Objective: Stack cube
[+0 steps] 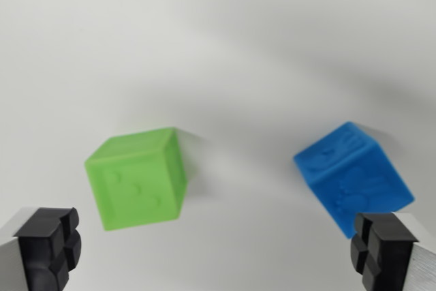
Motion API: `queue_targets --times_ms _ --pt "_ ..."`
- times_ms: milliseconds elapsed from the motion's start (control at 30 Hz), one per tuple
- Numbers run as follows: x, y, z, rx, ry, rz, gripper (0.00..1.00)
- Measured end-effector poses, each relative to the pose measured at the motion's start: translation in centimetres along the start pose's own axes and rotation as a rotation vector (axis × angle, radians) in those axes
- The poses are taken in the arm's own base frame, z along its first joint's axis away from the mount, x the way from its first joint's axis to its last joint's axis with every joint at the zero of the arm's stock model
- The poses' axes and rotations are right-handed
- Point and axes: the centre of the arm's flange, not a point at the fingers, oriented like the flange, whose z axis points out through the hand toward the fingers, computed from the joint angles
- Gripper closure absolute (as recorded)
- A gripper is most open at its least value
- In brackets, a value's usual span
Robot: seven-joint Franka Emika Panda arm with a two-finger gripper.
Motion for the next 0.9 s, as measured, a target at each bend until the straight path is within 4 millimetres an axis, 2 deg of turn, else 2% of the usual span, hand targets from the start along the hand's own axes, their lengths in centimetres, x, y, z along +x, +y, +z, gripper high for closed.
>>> queue_targets --times_ms 700,900 --pt "-7.2 -0.7 5.8 -0.009 -0.008 -0.179 0.00" --pt "-7.4 -0.8 8.1 -0.008 -0.008 -0.192 0.00"
